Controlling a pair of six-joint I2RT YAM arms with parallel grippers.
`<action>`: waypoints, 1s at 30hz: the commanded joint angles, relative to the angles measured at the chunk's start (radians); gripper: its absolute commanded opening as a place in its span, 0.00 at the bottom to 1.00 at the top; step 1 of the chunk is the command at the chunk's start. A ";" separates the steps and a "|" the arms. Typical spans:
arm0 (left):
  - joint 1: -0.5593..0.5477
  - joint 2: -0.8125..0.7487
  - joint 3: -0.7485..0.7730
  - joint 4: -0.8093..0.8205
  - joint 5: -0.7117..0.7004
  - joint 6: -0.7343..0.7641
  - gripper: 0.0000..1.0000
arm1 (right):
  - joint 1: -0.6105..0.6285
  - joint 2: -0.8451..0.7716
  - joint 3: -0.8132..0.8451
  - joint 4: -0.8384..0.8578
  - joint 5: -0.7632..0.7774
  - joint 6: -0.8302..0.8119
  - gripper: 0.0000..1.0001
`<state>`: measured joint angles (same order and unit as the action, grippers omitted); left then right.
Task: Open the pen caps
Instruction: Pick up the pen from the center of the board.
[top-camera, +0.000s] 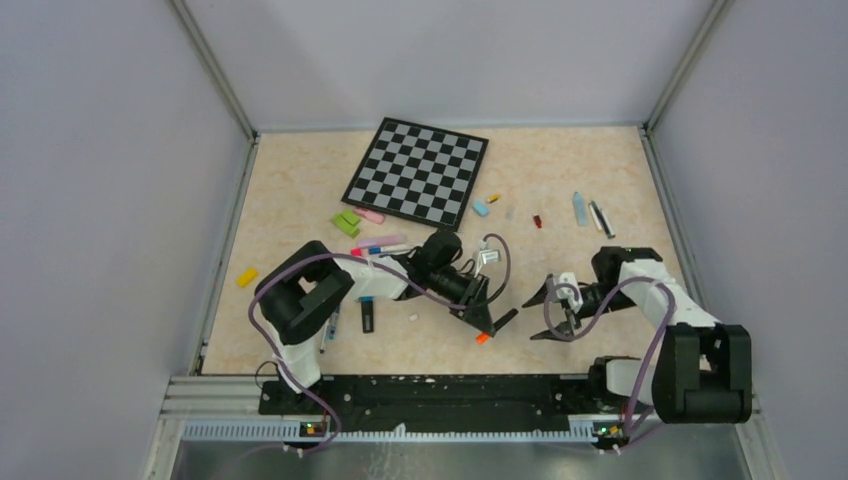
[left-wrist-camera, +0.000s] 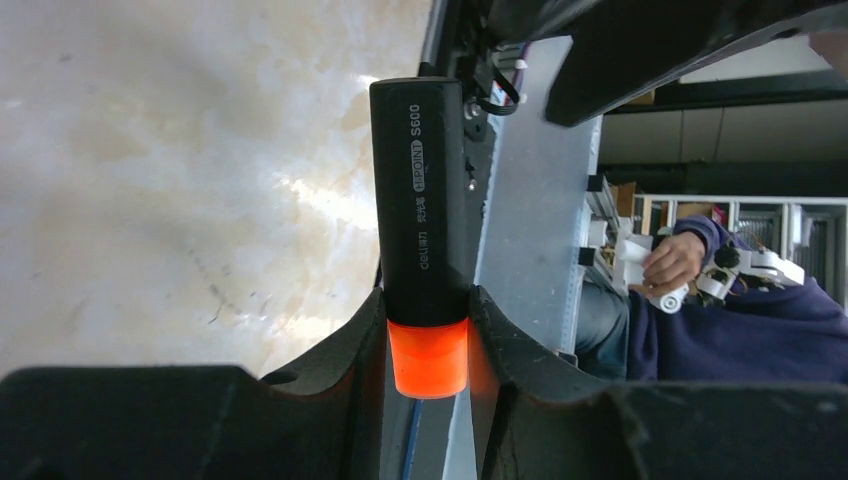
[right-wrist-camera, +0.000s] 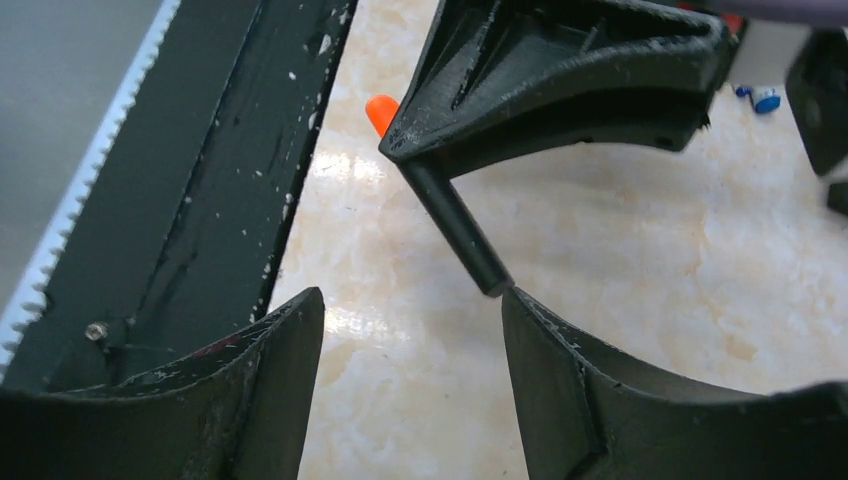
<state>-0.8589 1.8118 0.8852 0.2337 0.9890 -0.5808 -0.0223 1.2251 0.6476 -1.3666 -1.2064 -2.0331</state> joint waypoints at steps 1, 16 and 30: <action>-0.032 0.041 0.072 0.074 0.073 -0.034 0.00 | 0.083 -0.061 -0.021 0.169 0.031 -0.193 0.64; -0.072 0.124 0.158 0.069 0.105 -0.052 0.01 | 0.272 -0.064 -0.049 0.327 0.160 -0.033 0.47; -0.068 0.070 0.076 0.308 0.114 -0.207 0.28 | 0.296 -0.074 -0.018 0.309 0.152 -0.017 0.00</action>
<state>-0.9234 1.9347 0.9867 0.3450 1.0756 -0.7166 0.2604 1.1595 0.5968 -1.0424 -1.0138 -2.0399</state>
